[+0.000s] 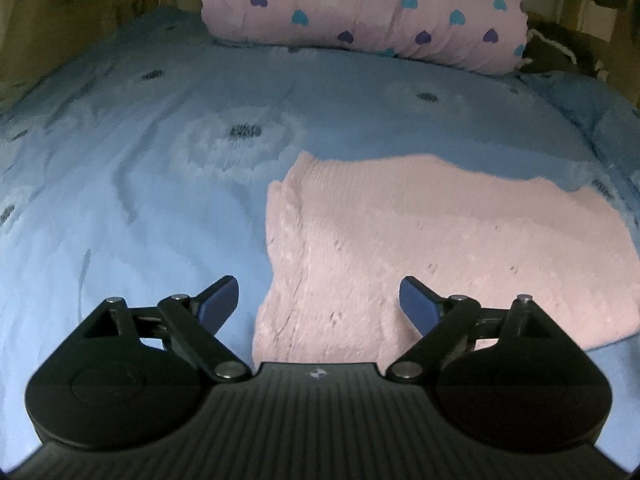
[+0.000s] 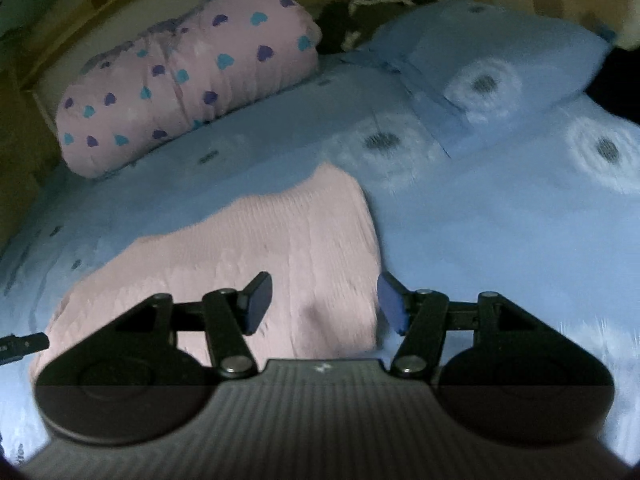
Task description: Fold small clothes
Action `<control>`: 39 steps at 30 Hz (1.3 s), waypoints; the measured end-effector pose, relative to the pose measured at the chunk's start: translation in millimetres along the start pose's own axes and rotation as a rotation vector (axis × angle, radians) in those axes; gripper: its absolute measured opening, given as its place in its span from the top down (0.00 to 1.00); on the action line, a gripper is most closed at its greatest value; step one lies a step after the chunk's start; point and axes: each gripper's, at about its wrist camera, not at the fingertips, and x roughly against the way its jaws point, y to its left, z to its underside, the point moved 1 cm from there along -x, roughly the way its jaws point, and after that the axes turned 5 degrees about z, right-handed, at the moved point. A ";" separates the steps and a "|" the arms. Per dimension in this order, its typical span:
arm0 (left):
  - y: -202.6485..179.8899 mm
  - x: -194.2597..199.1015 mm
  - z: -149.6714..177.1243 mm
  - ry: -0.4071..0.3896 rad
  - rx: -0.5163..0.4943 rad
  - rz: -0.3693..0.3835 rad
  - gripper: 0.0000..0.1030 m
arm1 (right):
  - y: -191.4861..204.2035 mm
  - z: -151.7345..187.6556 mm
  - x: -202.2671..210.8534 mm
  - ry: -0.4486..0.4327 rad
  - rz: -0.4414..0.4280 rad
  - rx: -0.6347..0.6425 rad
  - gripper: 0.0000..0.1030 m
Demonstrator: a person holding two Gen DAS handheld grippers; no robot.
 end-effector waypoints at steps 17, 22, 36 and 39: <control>13.4 -32.4 7.0 0.079 0.006 0.037 0.10 | 3.1 45.9 -36.8 -0.008 -0.002 -0.214 0.29; 12.9 -37.3 6.3 0.090 0.021 0.041 0.09 | 3.7 47.2 -44.7 -0.056 -0.018 -0.241 0.25; 12.0 -40.4 6.8 0.091 0.020 0.045 0.08 | -0.7 39.7 -66.4 -0.116 -0.063 -0.341 0.24; 12.3 -41.6 7.0 0.091 0.020 0.045 0.08 | -1.5 39.5 -66.9 -0.122 -0.058 -0.359 0.25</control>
